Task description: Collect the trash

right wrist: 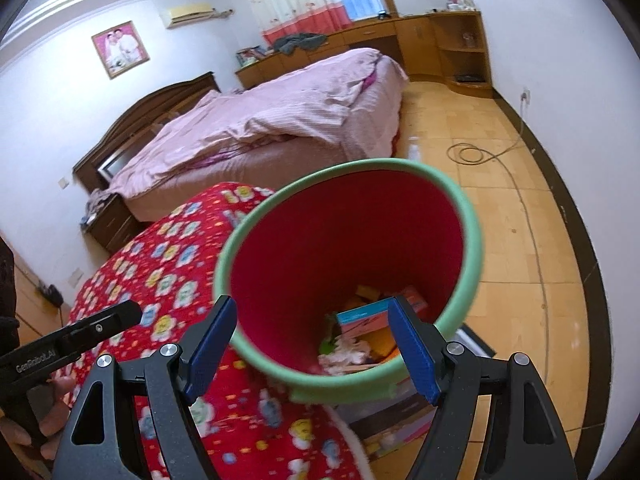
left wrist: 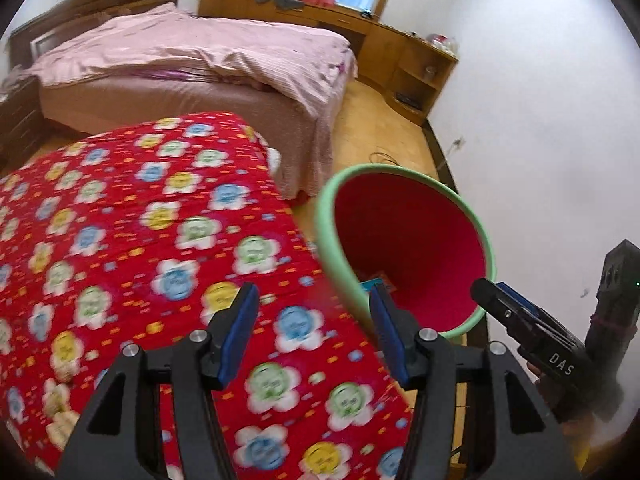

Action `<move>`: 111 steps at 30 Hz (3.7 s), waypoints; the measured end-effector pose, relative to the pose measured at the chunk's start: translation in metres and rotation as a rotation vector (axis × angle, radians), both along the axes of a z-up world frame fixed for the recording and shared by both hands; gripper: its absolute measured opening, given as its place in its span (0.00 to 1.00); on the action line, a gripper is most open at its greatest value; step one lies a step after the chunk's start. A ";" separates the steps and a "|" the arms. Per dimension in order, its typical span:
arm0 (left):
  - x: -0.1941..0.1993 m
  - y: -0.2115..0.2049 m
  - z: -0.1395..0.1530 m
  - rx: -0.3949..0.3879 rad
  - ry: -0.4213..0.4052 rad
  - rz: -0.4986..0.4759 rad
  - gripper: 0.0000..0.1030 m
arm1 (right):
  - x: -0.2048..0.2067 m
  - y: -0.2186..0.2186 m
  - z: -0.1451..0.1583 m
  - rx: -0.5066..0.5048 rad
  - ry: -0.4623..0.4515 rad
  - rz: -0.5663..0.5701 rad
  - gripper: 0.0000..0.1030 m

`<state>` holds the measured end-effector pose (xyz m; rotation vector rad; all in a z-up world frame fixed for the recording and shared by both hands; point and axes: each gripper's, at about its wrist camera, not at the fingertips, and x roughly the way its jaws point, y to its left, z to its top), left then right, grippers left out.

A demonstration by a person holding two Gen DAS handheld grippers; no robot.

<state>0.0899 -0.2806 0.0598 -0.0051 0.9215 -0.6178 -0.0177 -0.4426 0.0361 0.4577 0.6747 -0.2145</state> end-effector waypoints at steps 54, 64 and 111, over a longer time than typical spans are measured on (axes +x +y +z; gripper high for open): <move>-0.111 0.208 0.019 0.101 -0.294 0.533 0.56 | -0.050 0.212 0.036 -0.243 -0.235 0.290 0.77; -0.110 0.205 0.016 0.117 -0.300 0.533 0.56 | -0.052 0.212 0.035 -0.232 -0.238 0.301 0.77; -0.111 0.207 0.019 0.119 -0.317 0.542 0.56 | -0.054 0.210 0.037 -0.218 -0.247 0.285 0.77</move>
